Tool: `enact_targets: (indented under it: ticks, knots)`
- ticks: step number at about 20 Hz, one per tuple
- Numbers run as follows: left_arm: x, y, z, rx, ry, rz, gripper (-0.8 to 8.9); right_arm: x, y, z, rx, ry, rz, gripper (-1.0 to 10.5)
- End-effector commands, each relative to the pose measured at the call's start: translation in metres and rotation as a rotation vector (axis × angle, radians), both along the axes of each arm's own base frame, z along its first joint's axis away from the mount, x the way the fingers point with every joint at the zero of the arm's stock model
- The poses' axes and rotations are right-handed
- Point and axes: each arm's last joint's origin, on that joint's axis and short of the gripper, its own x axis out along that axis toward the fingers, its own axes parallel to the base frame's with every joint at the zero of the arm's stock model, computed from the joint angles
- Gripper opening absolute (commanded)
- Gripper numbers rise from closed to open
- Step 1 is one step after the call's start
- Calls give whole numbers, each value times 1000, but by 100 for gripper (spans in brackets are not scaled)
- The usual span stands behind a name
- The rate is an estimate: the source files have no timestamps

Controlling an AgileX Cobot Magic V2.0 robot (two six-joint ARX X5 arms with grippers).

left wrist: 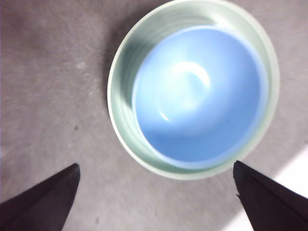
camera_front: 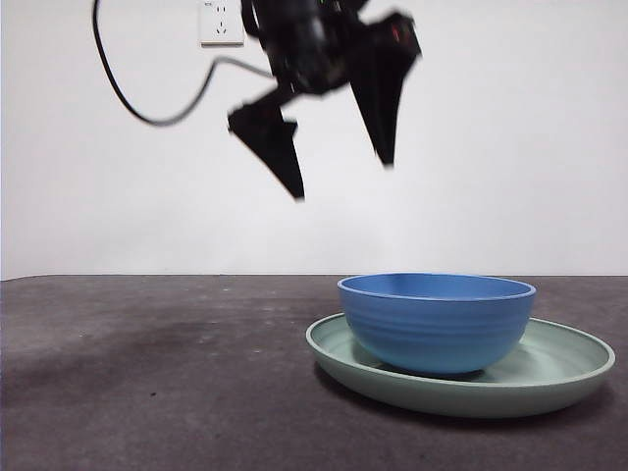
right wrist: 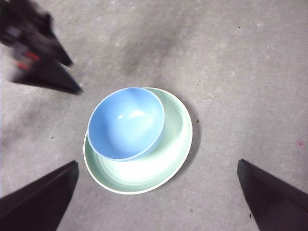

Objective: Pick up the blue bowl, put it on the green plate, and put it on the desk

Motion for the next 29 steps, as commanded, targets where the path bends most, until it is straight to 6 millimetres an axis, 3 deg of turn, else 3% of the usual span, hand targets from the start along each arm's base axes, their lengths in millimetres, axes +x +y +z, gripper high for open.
enact_targets:
  ticks: [1,6,9,11,15,21,25,29]
  knots:
    - [-20,15,42,-52,-71,-21,515,0,0,5,-12,-31,6,547]
    - [-68,62,113,-175,-218,-2,532,0,0,5,-12,-31,7,547]
    - [-102,93,137,-228,-268,18,532,0,0,5,-12,-29,7,547]
    - [-125,113,140,-236,-279,23,532,-1,0,5,-12,-27,7,547]
    - [-169,153,121,-249,-300,41,531,-1,0,5,-13,-27,9,547]
    - [-233,211,77,-414,-502,52,531,0,0,5,-2,-18,13,547]
    - [-262,235,46,-443,-537,51,531,-2,0,2,-1,18,11,547]
    - [-280,250,33,-476,-581,45,530,-6,0,-2,-3,74,11,547]
